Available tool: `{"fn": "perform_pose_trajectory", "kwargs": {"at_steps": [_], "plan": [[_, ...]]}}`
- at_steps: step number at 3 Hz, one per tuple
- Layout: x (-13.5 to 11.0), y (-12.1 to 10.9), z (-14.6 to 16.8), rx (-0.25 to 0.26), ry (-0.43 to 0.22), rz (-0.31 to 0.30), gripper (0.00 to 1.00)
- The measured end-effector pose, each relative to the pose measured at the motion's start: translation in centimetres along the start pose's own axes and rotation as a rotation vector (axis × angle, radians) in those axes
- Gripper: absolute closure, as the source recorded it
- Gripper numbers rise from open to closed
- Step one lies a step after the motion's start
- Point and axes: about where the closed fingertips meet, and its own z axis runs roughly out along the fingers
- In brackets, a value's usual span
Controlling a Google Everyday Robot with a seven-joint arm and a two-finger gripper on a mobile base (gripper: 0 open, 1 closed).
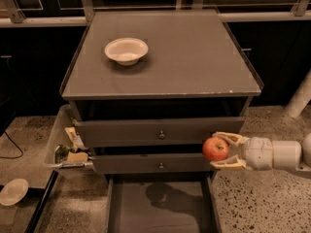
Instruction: Pick apple from bottom drawer and place on counter
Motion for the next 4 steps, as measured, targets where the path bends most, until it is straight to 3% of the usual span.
{"fn": "perform_pose_trajectory", "kwargs": {"at_steps": [1,2,3,4], "plan": [[-3.5,-1.8,-2.7,0.092,-0.132,0.079,1.00],[-7.0,-3.0,-6.3,0.193,-0.145,0.106,1.00],[-12.4,-4.3,-10.8,0.301,-0.046,0.060,1.00],[-12.4,-4.3,-10.8,0.301,-0.046,0.060,1.00]]}}
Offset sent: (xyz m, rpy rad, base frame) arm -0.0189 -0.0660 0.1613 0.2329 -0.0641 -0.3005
